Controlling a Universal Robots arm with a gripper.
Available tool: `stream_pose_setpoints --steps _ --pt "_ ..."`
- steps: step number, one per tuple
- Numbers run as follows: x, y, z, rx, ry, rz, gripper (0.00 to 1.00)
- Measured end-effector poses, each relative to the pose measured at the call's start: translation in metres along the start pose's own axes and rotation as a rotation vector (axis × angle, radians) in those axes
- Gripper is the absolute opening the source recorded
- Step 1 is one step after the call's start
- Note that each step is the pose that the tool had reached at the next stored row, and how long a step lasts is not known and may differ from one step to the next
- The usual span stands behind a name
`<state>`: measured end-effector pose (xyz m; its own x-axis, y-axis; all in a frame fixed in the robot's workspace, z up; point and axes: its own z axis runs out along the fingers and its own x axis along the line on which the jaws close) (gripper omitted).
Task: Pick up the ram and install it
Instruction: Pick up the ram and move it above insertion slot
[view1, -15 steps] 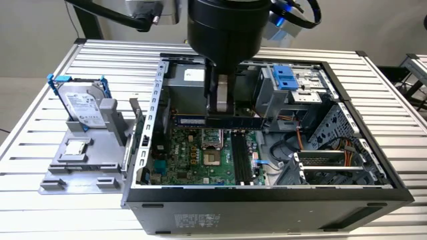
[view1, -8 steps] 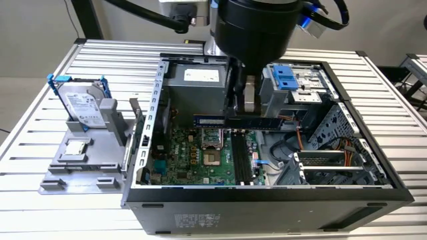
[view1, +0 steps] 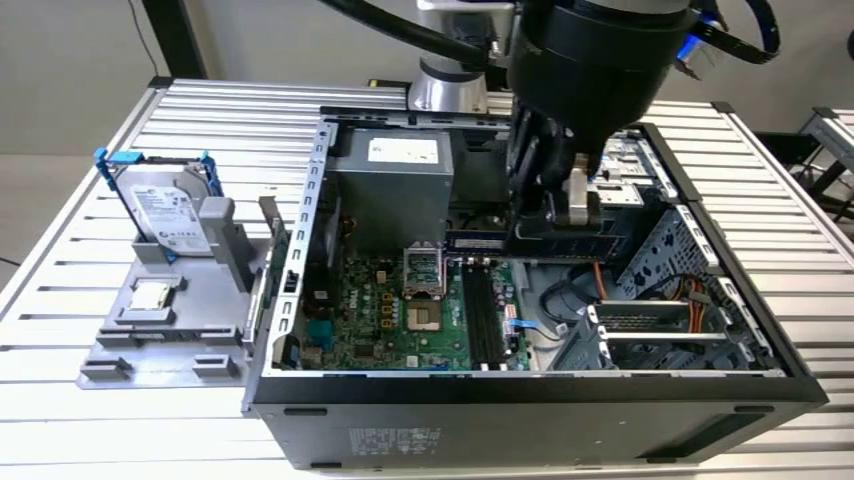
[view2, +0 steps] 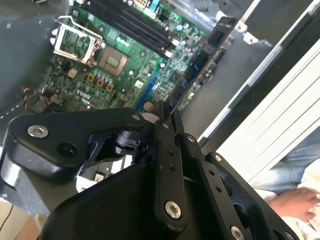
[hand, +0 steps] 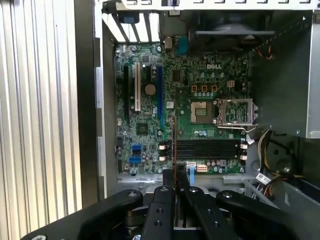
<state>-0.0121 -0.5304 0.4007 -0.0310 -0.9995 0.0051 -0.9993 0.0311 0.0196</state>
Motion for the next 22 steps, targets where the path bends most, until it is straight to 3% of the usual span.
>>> stream_pose_setpoints --steps 3,7,14,22 --pt "-0.0004 -0.0121 -0.0001 0.0000 0.0000 0.001 0.00" --pt "-0.0008 -0.0209 0.0001 -0.0001 -0.0002 0.012 0.00" --pt "-0.0019 -0.0221 0.0002 0.0000 -0.0007 0.016 0.00" --pt "-0.0312 -0.0212 0.0000 -0.0001 -0.0003 0.016 0.00"
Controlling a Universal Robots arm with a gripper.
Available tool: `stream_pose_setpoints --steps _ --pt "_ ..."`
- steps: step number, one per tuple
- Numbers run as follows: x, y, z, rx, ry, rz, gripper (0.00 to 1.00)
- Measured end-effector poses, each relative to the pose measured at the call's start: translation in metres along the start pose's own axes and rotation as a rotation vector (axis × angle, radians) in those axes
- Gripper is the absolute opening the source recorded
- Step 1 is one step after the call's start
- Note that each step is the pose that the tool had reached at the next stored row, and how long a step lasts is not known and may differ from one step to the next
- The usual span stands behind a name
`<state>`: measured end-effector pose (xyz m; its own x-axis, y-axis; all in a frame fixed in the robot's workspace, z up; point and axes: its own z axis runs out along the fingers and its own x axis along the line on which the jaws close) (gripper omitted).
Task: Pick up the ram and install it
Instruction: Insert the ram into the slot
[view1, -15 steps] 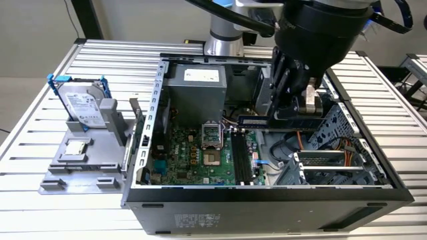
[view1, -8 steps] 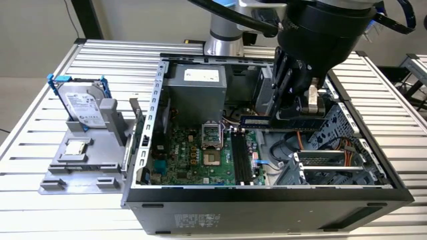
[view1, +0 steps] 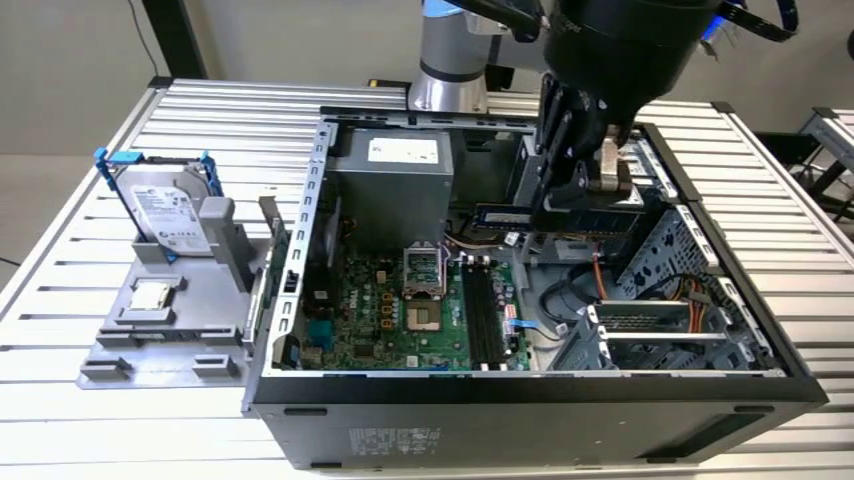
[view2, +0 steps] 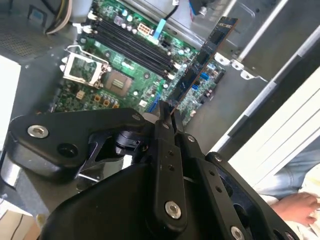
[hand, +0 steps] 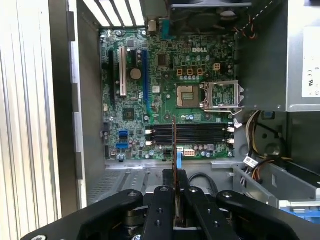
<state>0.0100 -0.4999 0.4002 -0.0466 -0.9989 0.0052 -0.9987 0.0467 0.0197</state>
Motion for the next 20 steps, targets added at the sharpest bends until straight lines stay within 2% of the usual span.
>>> stream_pose_setpoints --steps 5,10,16,20 --pt "-0.0212 0.0010 0.0000 0.0001 -0.0001 0.000 0.00" --pt "-0.0389 0.0018 -0.0001 0.0000 -0.0002 0.000 0.00" --pt "-0.0546 0.0025 -0.0002 0.0000 -0.0021 0.000 0.00" --pt "-0.0621 0.0029 -0.0002 -0.0002 -0.0068 0.000 0.00"
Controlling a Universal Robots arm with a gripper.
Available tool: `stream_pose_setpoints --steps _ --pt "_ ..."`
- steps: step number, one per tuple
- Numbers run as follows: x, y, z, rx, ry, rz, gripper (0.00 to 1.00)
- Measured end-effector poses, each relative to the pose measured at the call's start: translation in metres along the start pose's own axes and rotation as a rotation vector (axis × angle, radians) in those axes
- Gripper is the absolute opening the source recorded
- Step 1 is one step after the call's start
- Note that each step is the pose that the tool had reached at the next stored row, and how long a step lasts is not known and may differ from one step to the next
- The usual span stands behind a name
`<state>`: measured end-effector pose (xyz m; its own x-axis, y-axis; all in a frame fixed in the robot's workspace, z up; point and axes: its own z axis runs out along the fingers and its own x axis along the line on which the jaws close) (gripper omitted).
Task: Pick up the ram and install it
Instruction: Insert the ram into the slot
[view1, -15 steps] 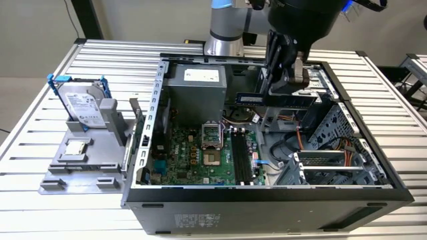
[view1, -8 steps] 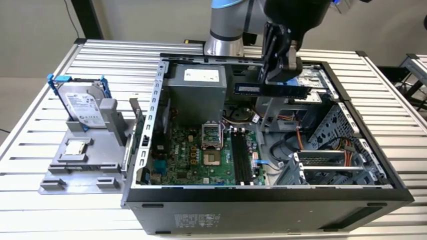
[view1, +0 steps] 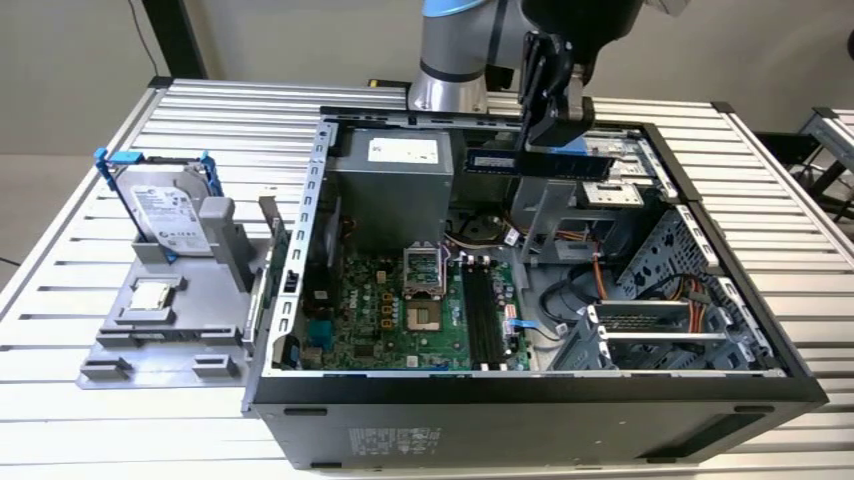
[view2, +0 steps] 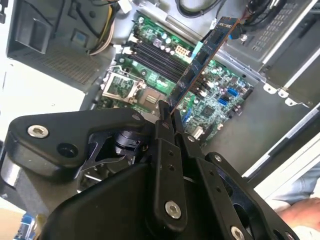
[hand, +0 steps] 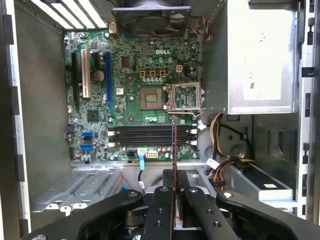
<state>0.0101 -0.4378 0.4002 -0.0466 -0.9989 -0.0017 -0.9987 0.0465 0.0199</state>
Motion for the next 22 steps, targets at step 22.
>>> stream_pose_setpoints --steps 22 --pt "-0.0015 0.0001 0.0000 0.0002 -0.0047 0.044 0.00"
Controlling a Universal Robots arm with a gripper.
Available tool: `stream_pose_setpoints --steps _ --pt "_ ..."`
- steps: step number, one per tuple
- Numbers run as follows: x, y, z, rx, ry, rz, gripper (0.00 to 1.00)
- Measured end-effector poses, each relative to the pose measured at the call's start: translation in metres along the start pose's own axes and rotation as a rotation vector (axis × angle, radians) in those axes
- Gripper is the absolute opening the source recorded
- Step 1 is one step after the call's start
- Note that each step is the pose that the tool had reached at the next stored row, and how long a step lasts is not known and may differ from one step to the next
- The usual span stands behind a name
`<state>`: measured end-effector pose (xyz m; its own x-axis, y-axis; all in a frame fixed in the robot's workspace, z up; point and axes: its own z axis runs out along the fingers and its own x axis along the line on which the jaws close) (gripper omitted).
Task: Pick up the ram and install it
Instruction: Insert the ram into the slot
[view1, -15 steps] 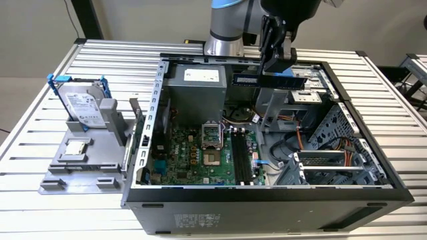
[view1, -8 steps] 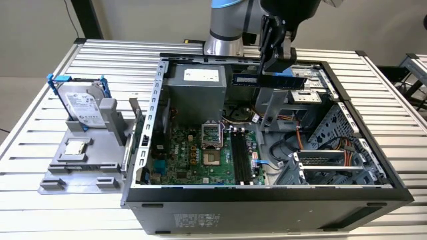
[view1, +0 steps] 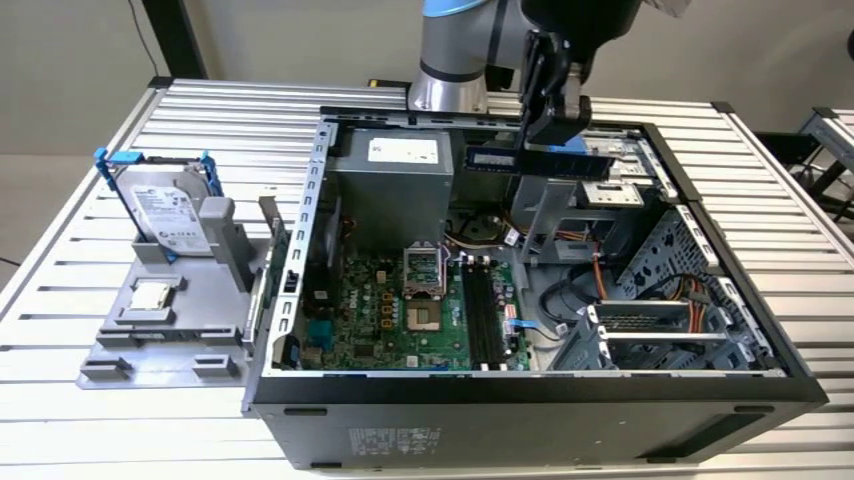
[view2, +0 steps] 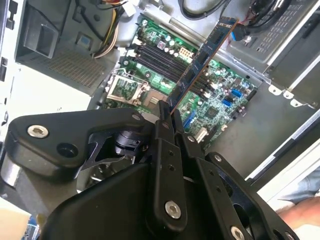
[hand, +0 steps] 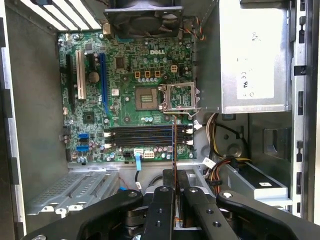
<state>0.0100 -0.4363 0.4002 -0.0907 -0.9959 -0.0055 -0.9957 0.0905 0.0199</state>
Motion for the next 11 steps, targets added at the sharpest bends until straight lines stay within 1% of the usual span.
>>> stream_pose_setpoints --steps 11 --pt "0.0000 0.0000 0.0000 0.0009 -0.0032 0.164 0.00"
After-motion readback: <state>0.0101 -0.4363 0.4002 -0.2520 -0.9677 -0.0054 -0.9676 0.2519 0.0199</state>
